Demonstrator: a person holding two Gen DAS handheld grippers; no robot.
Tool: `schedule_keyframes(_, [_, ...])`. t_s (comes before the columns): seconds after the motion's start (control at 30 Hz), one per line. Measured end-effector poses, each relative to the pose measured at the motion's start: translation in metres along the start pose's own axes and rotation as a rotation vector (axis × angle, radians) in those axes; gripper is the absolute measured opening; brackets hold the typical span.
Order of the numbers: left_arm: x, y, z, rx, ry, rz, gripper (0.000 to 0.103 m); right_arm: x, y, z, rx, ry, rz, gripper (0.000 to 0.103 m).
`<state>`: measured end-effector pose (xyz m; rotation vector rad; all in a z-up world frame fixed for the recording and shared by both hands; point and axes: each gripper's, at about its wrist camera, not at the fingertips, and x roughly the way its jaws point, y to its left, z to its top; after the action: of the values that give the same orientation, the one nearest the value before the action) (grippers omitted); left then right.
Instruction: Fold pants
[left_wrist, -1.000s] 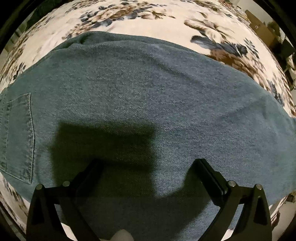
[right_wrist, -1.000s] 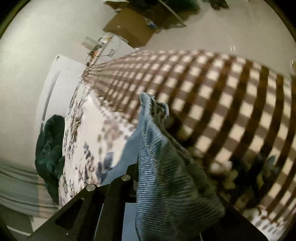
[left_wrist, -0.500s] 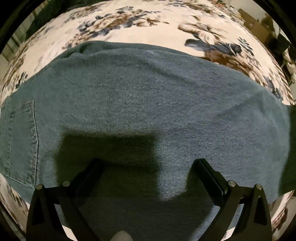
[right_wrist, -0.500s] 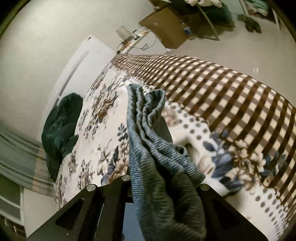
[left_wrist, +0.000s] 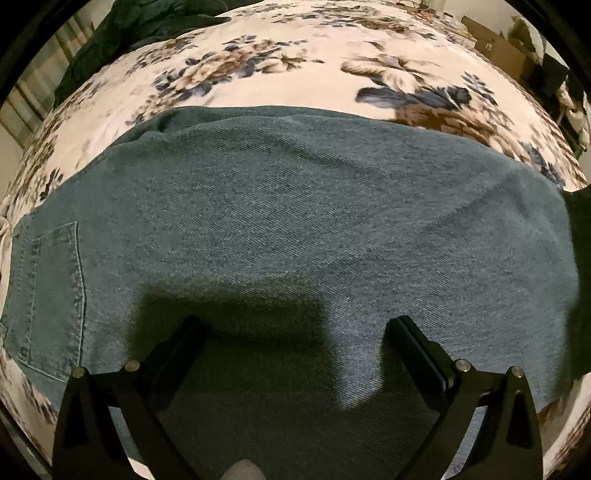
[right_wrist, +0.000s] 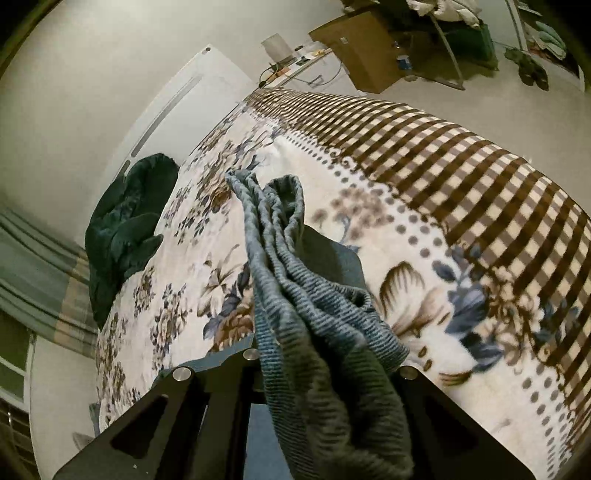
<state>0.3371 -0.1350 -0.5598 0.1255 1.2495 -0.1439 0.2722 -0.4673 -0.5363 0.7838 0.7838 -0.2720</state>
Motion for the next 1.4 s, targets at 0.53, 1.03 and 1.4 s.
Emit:
schedule_keyframes(0.53, [-0.006,0.051,0.003,-0.086,0.034,-0.057,0.103,0.045,0.077,-0.069,-0.151,0.140,0.054,0.007])
schedule_keyframes(1.03, [-0.039,0.199,-0.046,-0.378,0.069,-0.041,0.103,0.134,0.181,-0.203,-0.385,0.262,-0.016,0.007])
schedule_keyframes(1.4, [-0.051,0.281,-0.083,-0.575,0.081,0.005,0.103,0.180,0.252,-0.275,-0.635,0.335,-0.157,0.044])
